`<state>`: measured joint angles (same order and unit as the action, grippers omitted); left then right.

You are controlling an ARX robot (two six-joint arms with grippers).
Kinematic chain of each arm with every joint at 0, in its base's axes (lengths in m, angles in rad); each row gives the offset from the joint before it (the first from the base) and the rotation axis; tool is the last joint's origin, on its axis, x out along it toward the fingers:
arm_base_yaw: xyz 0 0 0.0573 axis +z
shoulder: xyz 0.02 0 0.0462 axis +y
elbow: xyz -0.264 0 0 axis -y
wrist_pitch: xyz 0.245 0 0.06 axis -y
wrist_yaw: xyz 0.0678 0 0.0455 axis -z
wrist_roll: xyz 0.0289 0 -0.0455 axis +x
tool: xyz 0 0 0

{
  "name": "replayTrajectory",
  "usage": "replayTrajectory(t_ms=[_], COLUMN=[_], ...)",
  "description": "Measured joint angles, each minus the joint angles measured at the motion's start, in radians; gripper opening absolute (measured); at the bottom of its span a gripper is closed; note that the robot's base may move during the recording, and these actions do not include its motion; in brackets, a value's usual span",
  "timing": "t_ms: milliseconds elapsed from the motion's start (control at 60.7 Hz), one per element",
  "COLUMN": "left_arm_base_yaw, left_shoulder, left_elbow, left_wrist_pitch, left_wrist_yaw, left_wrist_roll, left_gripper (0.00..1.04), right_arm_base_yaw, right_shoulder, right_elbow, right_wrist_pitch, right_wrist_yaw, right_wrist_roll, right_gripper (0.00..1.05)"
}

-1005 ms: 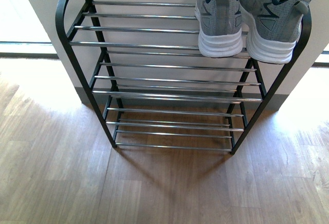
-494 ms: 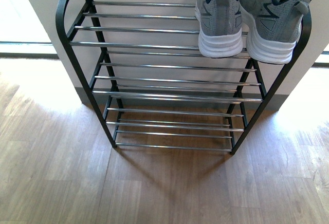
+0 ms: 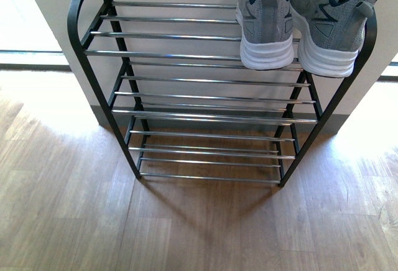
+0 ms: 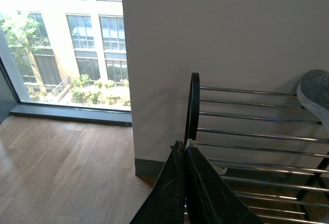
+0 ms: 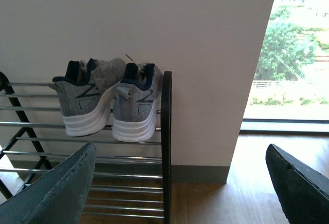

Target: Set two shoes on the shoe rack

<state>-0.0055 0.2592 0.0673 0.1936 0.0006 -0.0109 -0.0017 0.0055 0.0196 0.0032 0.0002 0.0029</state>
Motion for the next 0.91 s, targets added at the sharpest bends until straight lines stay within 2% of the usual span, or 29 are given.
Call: replayTrajectory(t_ms=[280,395,758,824,906], left_arm_base_yaw=[0.002,0.002,0.003,0.003,0.003], left_shoulder=[-0.081,-0.221,-0.243,-0.243,-0.243], left_elbow=[-0.033,-0.051,-0.052,-0.052,-0.052], left_wrist_pitch=[-0.036,-0.184,-0.194,-0.194,-0.194], left_wrist_yaw=[-0.001,0.0,-0.001,-0.001,-0.001], left_wrist_roll=[0.0,0.002,0.003,0.003,0.003], left_gripper=[0.01,0.01,0.01,0.1,0.29], right_arm_base_yaw=[0.0,0.0,0.0,0.0,0.0], right_shoulder=[0.0,0.0,-0.001,-0.001,-0.001], right_elbow=[0.0,0.0,0.0,0.0,0.0], right_wrist_pitch=[0.0,0.0,0.0,0.0,0.0], right_wrist_yaw=[0.0,0.0,0.0,0.0,0.0], right_wrist_roll=[0.0,0.0,0.0,0.0,0.0], right_gripper=[0.96,0.96,0.96,0.96,0.96])
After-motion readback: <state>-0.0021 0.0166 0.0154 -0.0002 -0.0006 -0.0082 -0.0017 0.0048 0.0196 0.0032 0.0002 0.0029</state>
